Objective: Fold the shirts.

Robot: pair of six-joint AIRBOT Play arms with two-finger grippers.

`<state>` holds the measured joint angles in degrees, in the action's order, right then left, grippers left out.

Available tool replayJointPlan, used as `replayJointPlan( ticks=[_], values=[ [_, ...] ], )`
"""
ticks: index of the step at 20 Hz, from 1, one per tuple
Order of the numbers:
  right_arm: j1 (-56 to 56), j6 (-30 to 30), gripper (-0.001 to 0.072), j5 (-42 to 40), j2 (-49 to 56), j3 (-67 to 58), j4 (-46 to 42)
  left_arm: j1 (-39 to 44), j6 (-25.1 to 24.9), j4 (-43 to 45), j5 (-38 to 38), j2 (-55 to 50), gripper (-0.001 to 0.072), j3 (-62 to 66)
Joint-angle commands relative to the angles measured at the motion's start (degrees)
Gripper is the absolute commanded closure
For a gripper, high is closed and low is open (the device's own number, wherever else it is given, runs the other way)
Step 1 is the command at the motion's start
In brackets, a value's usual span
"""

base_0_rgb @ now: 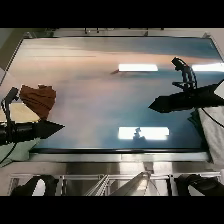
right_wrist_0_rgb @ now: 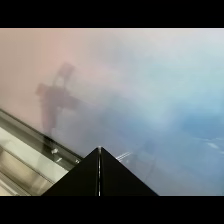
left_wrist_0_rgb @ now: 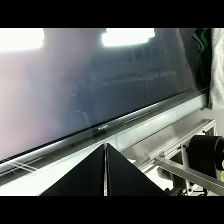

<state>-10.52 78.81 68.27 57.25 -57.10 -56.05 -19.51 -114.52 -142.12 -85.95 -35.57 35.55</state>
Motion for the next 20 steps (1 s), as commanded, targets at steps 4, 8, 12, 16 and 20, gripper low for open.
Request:
replayJointPlan(
  ticks=[4, 8, 12, 16, 20],
  values=[
    [-0.04, 0.02, 0.0693, 0.07, -0.04, 0.02, -0.04, -0.11, 0.0, 1.14, 1.79, -0.31, 0.0694, 2.38],
    [-0.04, 0.02, 0.0693, 0.09, -0.04, 0.02, -0.04, -0.09, 4.42, 18.78, 6.56, -7.61, 0.0123, 19.3],
    [-0.04, 0.02, 0.0693, 0.07, -0.04, 0.02, -0.04, -0.11, 8.11, 37.57, 10.19, -23.85, -0.0013, 34.84],
    [-0.04, 0.02, 0.0693, 0.09, -0.04, 0.04, -0.04, -0.11, 8.11, 42.4, 10.19, -46.14, -0.0013, 45.64],
    [-0.04, 0.02, 0.0693, 0.07, -0.04, 0.04, -0.04, -0.02, 8.13, 42.66, 7.69, -65.92, -0.0013, 57.11]
  ],
)
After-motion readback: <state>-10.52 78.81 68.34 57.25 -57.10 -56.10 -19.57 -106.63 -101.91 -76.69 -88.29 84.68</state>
